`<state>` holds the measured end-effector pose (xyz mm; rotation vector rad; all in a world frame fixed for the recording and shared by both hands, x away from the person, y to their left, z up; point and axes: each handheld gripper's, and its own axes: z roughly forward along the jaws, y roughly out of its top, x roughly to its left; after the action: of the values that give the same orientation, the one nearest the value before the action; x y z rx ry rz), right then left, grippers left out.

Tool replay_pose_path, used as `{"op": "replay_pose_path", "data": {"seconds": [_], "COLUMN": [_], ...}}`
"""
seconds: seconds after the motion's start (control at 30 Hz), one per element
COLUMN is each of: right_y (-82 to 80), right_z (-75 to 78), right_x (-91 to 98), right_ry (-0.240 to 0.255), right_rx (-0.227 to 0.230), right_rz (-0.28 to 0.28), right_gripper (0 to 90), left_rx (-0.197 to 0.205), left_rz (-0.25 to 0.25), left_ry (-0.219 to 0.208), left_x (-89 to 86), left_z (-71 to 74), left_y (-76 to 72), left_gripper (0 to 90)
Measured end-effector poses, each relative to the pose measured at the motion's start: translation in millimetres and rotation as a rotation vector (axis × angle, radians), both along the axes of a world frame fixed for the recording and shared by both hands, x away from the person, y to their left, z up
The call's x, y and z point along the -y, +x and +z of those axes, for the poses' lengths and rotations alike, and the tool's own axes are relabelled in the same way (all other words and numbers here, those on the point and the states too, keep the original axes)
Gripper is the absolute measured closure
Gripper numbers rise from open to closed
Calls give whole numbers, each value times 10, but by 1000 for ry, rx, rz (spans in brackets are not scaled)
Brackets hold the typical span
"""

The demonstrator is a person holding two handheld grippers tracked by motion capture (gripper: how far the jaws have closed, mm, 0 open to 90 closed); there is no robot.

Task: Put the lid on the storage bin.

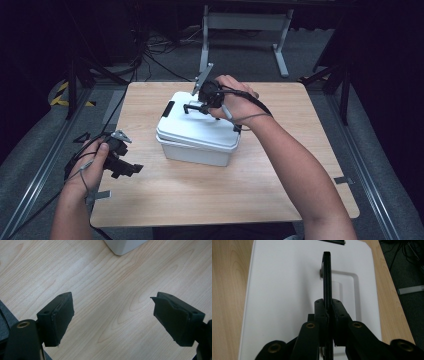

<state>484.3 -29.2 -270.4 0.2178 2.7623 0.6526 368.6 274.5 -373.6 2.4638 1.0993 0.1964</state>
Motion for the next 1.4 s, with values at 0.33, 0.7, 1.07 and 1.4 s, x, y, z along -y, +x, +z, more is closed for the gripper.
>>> {"op": "replay_pose_path", "data": {"seconds": [0.33,0.7,1.07,1.4], "right_y": [-7,13,39,-89], "right_z": [-51,-91,-90,-27], "right_x": [-36,-59,-65,-120], "right_ry": [7,-10,-33,-16], "right_rx": [-15,-7,22,62], "right_rz": [35,43,42,92], "right_gripper": [846,831,821,847], "left_rx": [-2,-6,9,-5], "left_rz": [2,5,-1,3], "left_ry": [0,0,11,-1], "left_x": [-2,-3,-29,-12], "left_z": [-2,-3,0,-8], "left_y": [-6,-13,-7,-10], "left_gripper": [171,171,170,171]}}
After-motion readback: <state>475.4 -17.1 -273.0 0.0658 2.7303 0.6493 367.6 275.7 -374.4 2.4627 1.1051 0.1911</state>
